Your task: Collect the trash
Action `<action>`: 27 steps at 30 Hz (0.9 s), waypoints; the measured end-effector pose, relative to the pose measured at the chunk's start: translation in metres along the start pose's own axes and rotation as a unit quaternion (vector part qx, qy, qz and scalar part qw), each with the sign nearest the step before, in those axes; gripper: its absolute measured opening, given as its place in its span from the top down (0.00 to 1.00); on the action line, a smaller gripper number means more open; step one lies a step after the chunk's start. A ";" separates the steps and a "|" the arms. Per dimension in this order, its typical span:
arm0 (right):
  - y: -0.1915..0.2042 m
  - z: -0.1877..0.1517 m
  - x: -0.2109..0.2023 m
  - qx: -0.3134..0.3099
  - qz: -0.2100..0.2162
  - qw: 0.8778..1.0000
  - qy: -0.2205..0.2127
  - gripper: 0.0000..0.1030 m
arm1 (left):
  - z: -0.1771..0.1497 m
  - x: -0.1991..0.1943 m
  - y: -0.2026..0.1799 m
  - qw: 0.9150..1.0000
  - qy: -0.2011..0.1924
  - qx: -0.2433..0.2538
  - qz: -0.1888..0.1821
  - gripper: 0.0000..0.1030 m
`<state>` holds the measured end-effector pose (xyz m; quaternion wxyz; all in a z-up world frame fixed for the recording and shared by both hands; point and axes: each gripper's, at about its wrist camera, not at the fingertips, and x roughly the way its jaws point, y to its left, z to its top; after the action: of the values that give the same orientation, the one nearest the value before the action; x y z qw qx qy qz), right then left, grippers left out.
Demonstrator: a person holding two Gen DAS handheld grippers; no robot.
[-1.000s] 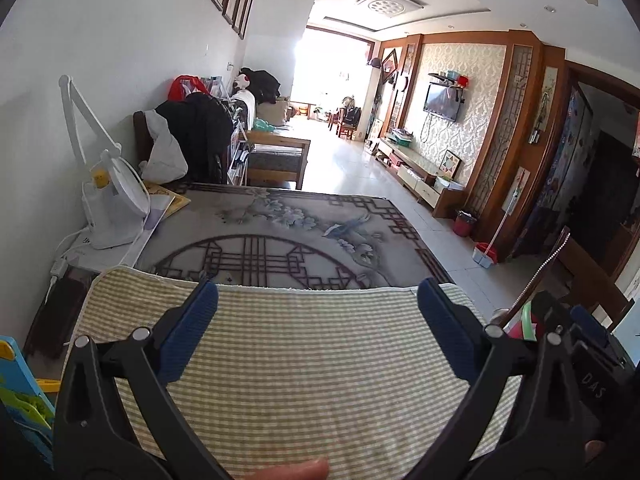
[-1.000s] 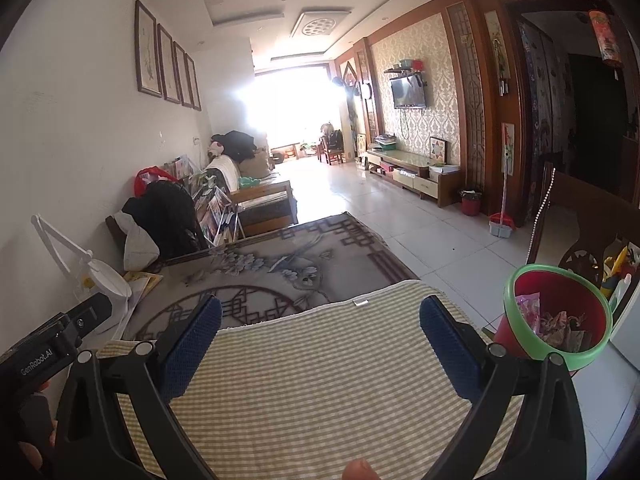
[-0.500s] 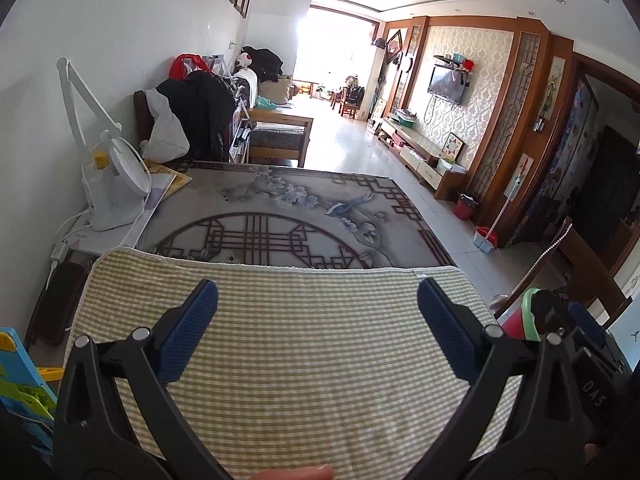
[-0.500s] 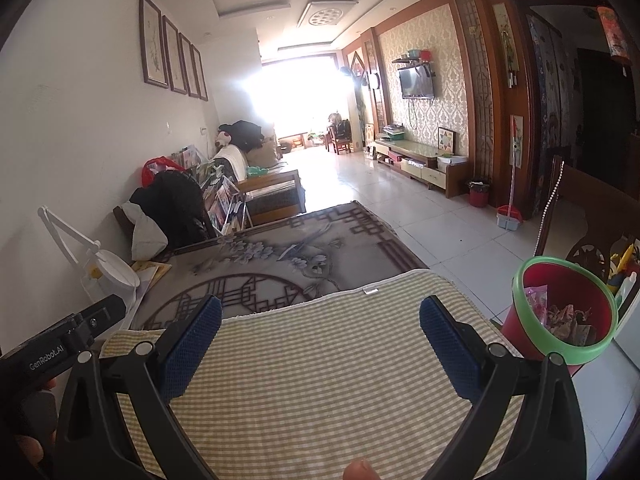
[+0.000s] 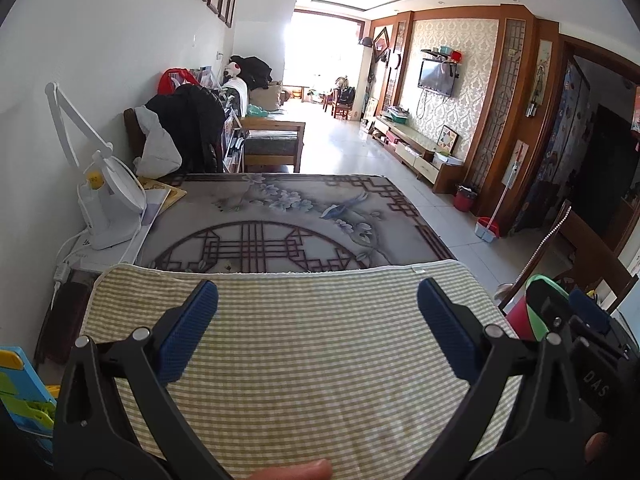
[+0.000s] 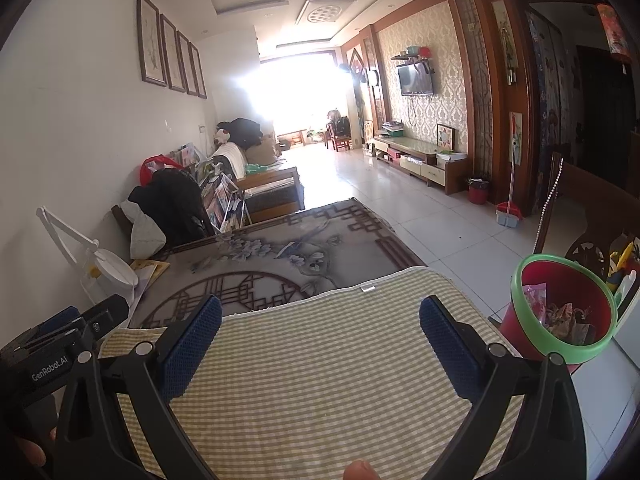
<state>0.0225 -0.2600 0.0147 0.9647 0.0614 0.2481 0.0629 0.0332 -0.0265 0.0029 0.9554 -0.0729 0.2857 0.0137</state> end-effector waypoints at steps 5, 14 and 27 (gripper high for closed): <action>-0.001 0.000 0.000 0.002 0.000 1.000 0.004 0.07 | 0.000 0.001 0.001 1.000 0.001 -0.002 0.000 0.05; -0.001 -0.001 0.000 0.000 0.002 1.000 0.010 0.07 | -0.002 0.000 -0.001 1.000 0.003 0.001 0.000 0.05; -0.003 -0.002 0.002 -0.003 0.003 1.000 0.016 0.07 | -0.006 0.001 -0.004 1.000 0.006 -0.005 -0.012 0.05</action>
<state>0.0231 -0.2625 0.0119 0.9606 0.0580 0.2632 0.0676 0.0309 -0.0311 -0.0015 0.9534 -0.0812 0.2907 0.0027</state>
